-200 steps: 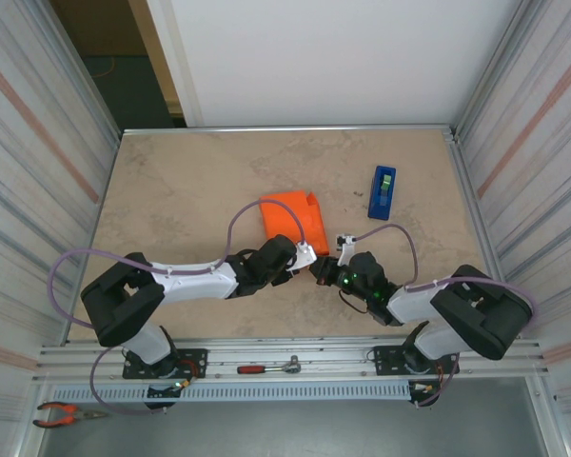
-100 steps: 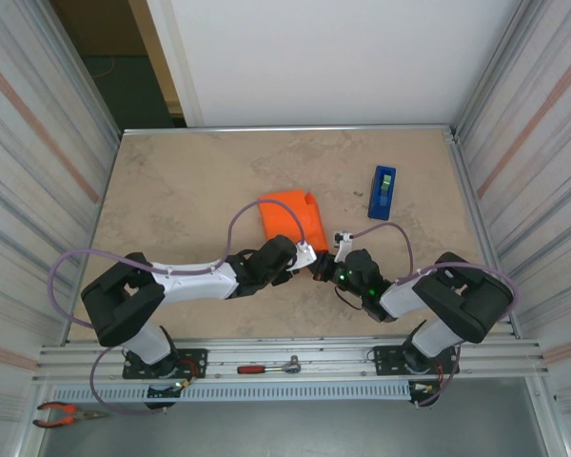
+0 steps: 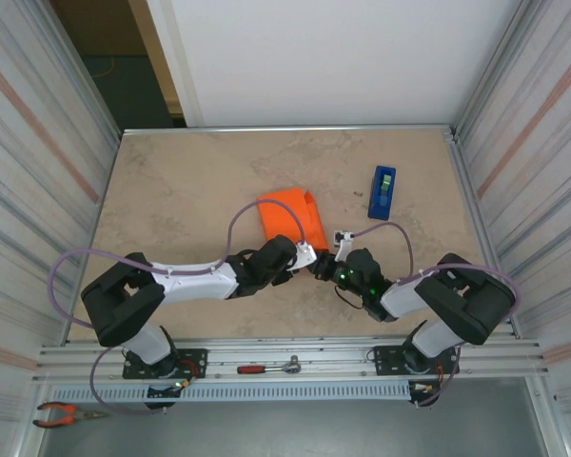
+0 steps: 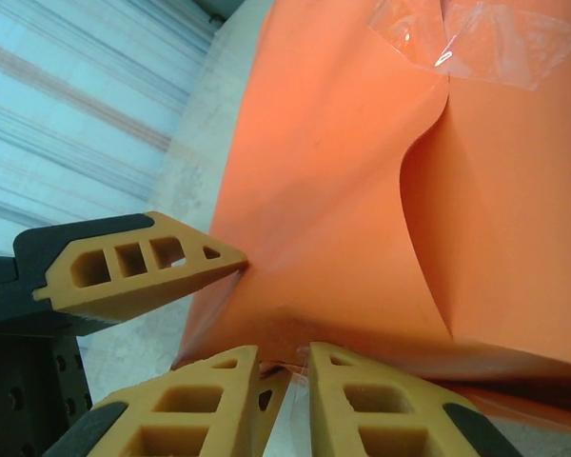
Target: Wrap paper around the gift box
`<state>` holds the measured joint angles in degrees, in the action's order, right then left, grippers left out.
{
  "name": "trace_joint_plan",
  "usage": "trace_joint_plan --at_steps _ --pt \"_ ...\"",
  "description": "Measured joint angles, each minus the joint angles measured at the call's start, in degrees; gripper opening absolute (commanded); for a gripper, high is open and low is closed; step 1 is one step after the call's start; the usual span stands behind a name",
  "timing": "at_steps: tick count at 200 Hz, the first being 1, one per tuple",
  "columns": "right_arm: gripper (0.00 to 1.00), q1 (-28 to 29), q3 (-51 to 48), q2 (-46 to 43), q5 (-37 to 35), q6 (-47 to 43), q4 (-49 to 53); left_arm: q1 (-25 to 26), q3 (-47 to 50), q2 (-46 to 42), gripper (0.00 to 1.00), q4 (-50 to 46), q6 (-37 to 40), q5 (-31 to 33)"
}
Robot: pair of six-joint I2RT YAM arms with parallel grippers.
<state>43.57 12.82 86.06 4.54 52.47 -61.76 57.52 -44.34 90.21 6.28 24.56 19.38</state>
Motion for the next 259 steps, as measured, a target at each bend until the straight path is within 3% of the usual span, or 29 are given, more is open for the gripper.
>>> trace_joint_plan --at_steps 141,259 --pt "0.34 -0.15 0.48 -2.40 0.33 0.04 4.85 0.00 0.00 0.00 0.42 0.02 0.00 -0.02" --pt "0.35 -0.22 0.48 -3.67 0.42 0.02 6.60 0.00 -0.02 0.00 0.41 0.04 0.00 -0.07"
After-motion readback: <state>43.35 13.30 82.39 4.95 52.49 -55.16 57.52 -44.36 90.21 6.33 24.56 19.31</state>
